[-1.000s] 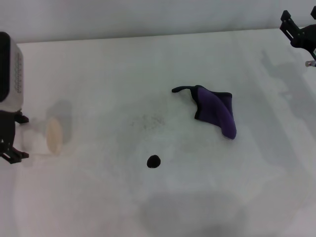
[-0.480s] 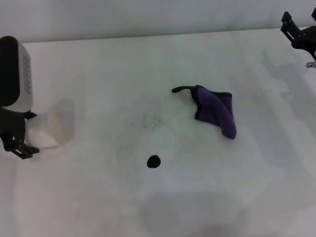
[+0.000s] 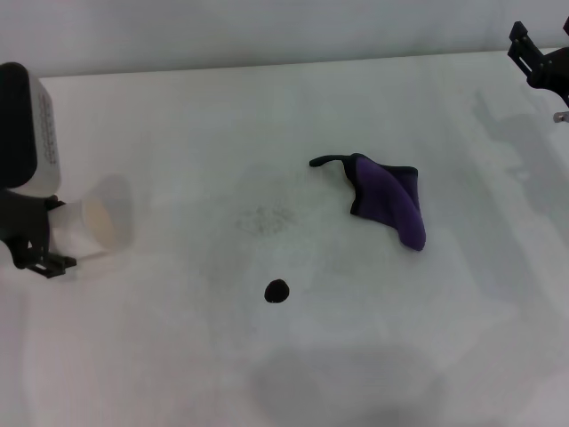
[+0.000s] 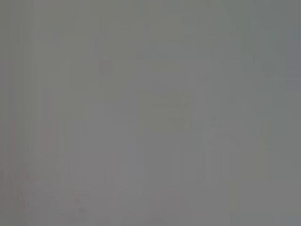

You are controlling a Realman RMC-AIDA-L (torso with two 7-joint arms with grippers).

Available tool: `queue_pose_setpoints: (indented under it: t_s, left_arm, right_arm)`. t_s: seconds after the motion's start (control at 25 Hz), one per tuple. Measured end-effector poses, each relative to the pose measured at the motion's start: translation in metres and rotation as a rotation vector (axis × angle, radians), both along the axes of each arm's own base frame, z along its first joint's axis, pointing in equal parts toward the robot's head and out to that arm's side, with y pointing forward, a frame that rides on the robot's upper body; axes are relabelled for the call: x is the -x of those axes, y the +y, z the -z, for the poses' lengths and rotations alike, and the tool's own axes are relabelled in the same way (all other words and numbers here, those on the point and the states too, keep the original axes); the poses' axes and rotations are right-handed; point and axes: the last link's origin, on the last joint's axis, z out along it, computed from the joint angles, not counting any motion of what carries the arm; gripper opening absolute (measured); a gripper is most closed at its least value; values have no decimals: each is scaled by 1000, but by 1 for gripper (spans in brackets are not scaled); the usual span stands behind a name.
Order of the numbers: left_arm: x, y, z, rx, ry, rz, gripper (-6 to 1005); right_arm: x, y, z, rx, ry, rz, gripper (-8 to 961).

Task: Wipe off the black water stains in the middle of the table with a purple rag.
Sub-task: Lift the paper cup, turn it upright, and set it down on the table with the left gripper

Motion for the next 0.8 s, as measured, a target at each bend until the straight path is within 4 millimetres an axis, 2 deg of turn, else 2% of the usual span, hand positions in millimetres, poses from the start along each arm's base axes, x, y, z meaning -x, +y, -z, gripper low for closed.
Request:
queue_pose_setpoints:
  t_s: [0.4,0.6,0.8]
  left_arm:
    - [-6,13,-3,-229,-224,-41,768]
    - [-1,12,-12,-426,-459,-52,769]
    - [6,1,-15,-534,-715,-110,770]
  right_arm:
    - [0,0,-1,-1,-1,0,810]
    - [0,0,-1,-2,-2,-1,810]
    - [-2,-1,-3,-4,-13,3,810]
